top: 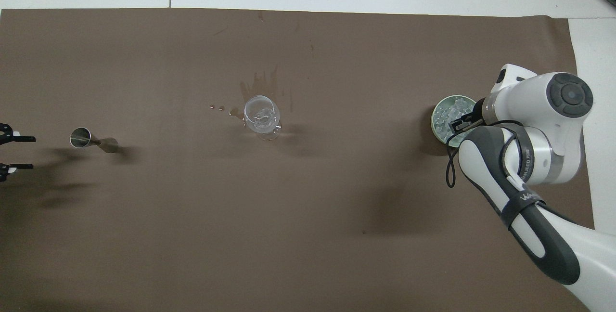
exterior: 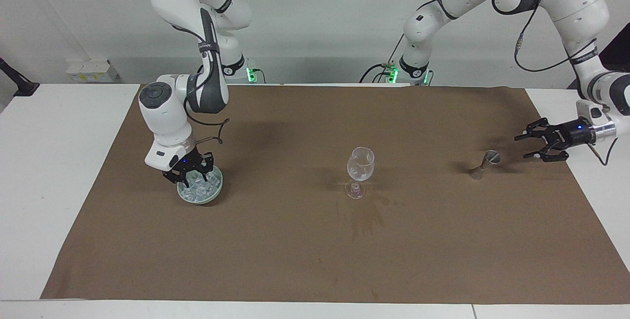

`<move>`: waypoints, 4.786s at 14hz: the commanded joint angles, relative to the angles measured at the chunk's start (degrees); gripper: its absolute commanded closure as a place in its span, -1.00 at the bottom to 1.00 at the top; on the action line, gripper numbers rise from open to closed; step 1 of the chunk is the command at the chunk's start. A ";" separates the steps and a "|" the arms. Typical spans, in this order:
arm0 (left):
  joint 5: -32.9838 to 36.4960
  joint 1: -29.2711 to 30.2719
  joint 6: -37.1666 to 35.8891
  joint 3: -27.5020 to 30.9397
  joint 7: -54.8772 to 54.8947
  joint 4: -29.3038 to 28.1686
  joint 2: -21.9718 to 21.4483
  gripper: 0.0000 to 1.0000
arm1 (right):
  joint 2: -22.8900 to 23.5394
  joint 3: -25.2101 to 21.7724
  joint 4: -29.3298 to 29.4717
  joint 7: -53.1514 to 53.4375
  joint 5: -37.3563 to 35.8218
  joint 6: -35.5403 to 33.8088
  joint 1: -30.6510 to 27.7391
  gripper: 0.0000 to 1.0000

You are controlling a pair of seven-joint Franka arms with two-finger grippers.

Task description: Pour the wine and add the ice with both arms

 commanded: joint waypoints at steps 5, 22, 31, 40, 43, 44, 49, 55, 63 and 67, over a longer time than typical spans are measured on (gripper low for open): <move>11.34 -12.19 4.18 0.08 -30.28 -0.77 -15.24 -0.28 | 0.48 0.26 0.07 1.29 1.72 1.38 -0.39 0.27; 36.40 -32.17 15.97 0.08 -116.17 -3.67 -28.88 -0.78 | -0.04 0.26 8.42 3.30 3.02 -6.70 -1.27 1.00; 40.34 -32.17 15.09 -0.01 -122.44 -2.53 -30.65 -0.93 | -4.26 0.70 17.27 12.01 2.51 -20.20 -4.34 1.00; 42.91 -33.05 15.18 -0.71 -124.02 -0.33 -30.12 -0.99 | -12.87 10.09 24.94 17.96 0.66 -43.35 -6.10 1.00; 42.47 -32.96 15.36 -0.71 -123.67 -0.33 -30.03 -1.00 | -13.66 17.47 24.77 28.25 0.57 -43.36 -6.10 1.00; 42.29 -32.96 15.35 -0.63 -124.02 -0.33 -29.94 -1.00 | -13.84 19.49 24.68 30.62 0.75 -43.18 -6.10 1.00; 42.73 -33.75 15.00 -0.89 -123.05 -0.42 -29.85 -1.00 | -8.32 31.18 24.68 49.43 0.22 -36.69 -5.49 1.00; 42.64 -33.75 15.35 -0.89 -121.30 -0.33 -29.85 -1.00 | -0.41 40.78 25.90 63.16 -5.76 -25.28 -5.31 1.00; 42.55 -34.89 15.09 -0.89 -121.38 -0.51 -28.98 -1.00 | 11.37 48.43 35.05 76.95 -15.49 -16.83 -2.86 1.00; 42.55 -34.98 15.09 -0.89 -121.38 -0.51 -28.98 -1.00 | 16.64 50.27 37.15 78.81 -22.70 -13.13 -2.41 1.00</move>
